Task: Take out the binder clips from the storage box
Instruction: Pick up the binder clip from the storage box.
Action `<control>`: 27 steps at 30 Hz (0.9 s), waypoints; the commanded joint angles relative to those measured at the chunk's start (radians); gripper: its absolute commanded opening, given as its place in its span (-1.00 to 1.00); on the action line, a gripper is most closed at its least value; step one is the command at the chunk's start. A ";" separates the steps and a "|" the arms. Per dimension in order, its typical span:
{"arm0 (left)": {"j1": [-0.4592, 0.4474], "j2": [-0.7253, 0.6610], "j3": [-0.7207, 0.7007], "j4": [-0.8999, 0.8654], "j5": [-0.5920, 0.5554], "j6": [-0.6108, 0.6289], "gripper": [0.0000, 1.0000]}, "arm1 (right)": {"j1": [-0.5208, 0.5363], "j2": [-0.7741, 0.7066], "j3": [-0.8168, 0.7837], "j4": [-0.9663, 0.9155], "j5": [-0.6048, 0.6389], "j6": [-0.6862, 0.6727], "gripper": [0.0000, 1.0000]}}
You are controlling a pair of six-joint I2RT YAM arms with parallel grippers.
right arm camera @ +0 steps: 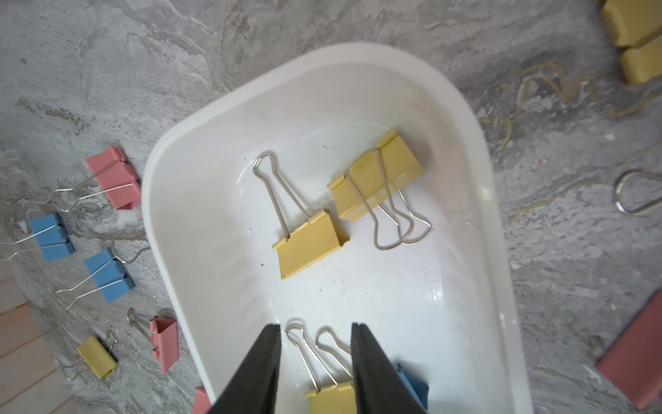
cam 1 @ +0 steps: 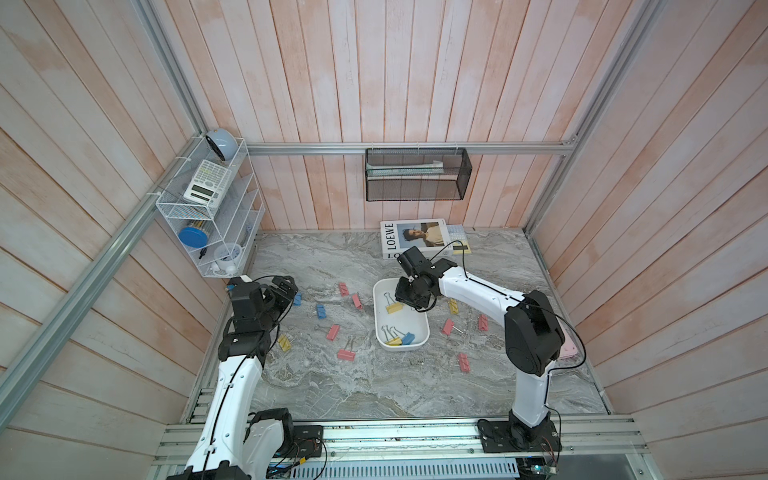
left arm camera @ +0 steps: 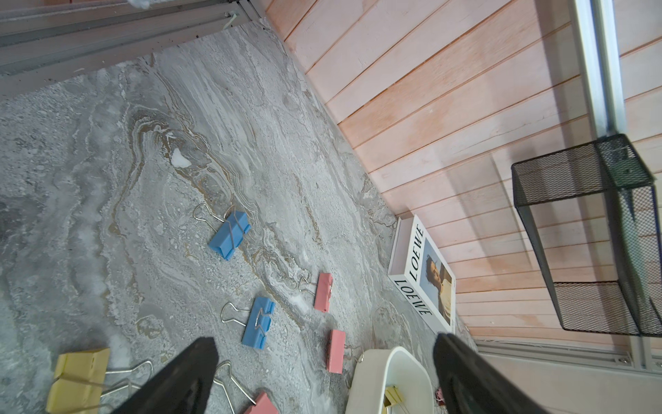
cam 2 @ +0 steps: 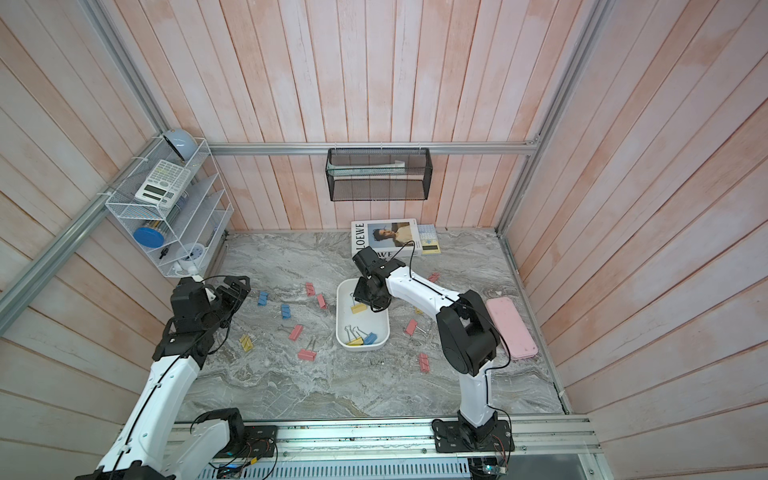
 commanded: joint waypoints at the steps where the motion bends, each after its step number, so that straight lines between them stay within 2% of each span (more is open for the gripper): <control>1: -0.024 -0.014 0.017 -0.036 0.023 0.026 1.00 | -0.004 0.018 -0.012 0.052 0.042 0.101 -0.27; 9: -0.069 -0.020 0.036 -0.058 0.003 0.075 1.00 | -0.033 0.017 -0.063 0.099 0.066 0.185 -0.27; 20: -0.097 0.005 0.048 -0.037 -0.001 0.096 1.00 | -0.065 0.036 -0.084 0.121 0.063 0.217 -0.28; 27: -0.102 0.017 0.070 -0.041 -0.001 0.114 1.00 | -0.081 0.077 -0.040 0.120 0.060 0.213 -0.34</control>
